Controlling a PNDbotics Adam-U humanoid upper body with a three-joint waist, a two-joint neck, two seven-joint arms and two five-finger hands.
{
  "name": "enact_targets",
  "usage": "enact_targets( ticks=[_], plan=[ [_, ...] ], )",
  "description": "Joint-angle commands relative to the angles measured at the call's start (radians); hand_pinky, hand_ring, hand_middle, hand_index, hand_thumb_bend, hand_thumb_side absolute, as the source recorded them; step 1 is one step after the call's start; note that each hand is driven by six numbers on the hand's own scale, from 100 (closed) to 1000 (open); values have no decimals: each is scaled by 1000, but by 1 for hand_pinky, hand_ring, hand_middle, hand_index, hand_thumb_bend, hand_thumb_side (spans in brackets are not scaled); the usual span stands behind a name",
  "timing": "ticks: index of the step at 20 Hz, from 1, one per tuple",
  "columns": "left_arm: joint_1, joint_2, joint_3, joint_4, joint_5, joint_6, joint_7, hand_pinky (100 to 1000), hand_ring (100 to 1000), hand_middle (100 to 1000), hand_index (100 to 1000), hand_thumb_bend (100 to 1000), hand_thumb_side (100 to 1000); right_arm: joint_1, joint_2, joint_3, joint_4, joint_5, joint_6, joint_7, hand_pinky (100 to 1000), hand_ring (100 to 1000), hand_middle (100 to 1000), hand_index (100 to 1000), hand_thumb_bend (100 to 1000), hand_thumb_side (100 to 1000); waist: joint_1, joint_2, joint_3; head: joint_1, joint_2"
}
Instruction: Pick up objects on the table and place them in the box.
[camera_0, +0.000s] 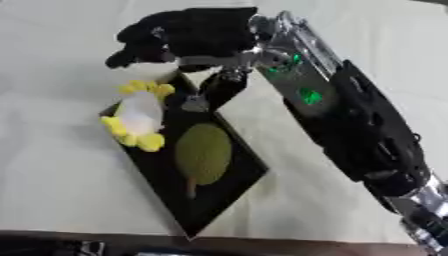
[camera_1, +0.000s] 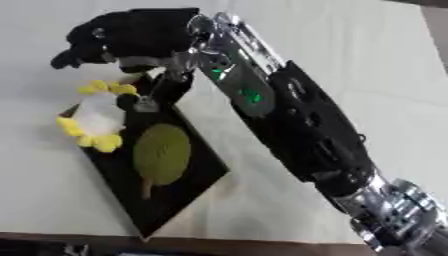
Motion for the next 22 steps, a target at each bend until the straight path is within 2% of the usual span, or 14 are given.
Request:
enact_targets(
  ticks=[1, 6, 11, 17, 19, 22],
  plan=[
    [-6, 9, 1, -19, 8, -5, 1, 780, 686, 571, 783, 100, 569, -20, -28, -17, -55, -38, -77, 123, 973, 990, 839, 1000, 188, 100, 11, -30, -2, -2, -9],
    [-6, 9, 4, -19, 10, -9, 15, 780, 685, 571, 782, 100, 565, -8, -30, -28, -58, -66, -57, 158, 951, 978, 799, 982, 124, 100, 12, -28, -3, -6, -7],
    [1, 8, 9, -19, 11, -6, 35, 780, 685, 571, 782, 100, 568, 9, -79, -98, -159, -112, 74, 40, 929, 956, 738, 955, 100, 100, 14, -32, -10, -2, -11],
    [12, 5, 9, -19, 11, 3, 32, 781, 685, 570, 782, 100, 575, 46, -175, -195, -295, -294, 228, -100, 918, 958, 665, 947, 100, 100, 21, -41, -24, 16, -14],
    [15, 4, 9, -19, 11, 5, 29, 781, 685, 570, 782, 100, 575, 56, -198, -214, -327, -343, 263, -124, 918, 958, 665, 947, 100, 100, 22, -43, -27, 20, -14],
    [16, 4, 9, -19, 11, 6, 28, 781, 685, 570, 782, 100, 577, 60, -207, -222, -347, -368, 286, -126, 919, 960, 657, 949, 100, 100, 22, -43, -27, 21, -14]
  ],
)
